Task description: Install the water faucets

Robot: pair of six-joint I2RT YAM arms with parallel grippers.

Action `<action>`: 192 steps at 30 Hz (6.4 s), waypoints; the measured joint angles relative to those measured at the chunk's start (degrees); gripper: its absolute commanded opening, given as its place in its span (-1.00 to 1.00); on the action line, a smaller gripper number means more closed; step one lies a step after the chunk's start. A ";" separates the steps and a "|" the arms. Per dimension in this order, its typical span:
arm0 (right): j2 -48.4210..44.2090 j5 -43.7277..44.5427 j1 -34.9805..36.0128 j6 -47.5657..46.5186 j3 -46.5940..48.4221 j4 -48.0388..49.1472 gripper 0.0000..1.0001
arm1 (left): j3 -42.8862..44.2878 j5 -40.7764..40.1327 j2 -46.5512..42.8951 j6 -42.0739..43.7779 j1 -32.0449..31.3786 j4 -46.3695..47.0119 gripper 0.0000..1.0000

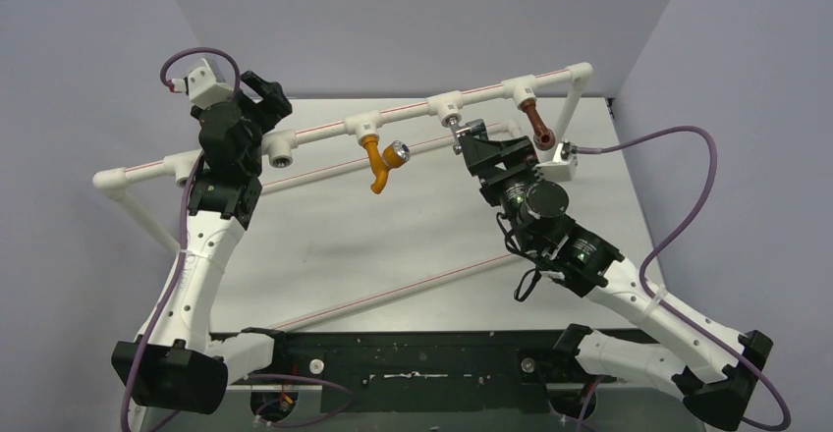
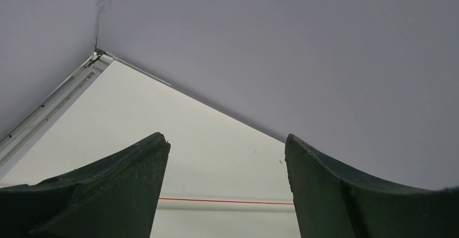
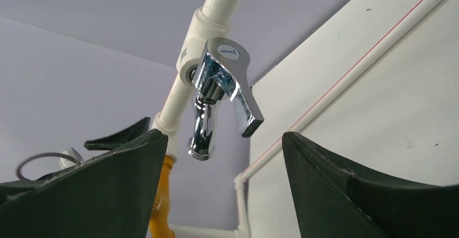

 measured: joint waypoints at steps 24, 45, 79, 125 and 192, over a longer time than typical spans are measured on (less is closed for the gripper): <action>-1.03 -24.41 -0.02 -75.14 17.18 -7.74 0.55 | 0.00 -0.02 0.00 0.00 0.02 0.02 0.52; 2.32 -24.09 2.95 -132.28 4.46 -5.60 0.51 | 0.00 0.00 0.02 0.00 0.02 0.04 0.52; 10.49 -9.16 3.26 -125.72 0.11 20.63 -1.00 | 0.04 0.02 0.28 0.04 0.04 0.46 0.51; 9.51 7.63 2.54 8.26 1.75 11.34 -0.60 | 0.00 0.02 0.11 0.11 0.20 0.44 0.51; 8.98 -14.58 4.85 -154.53 7.06 0.44 0.36 | 0.00 0.09 0.09 0.09 0.17 0.39 0.52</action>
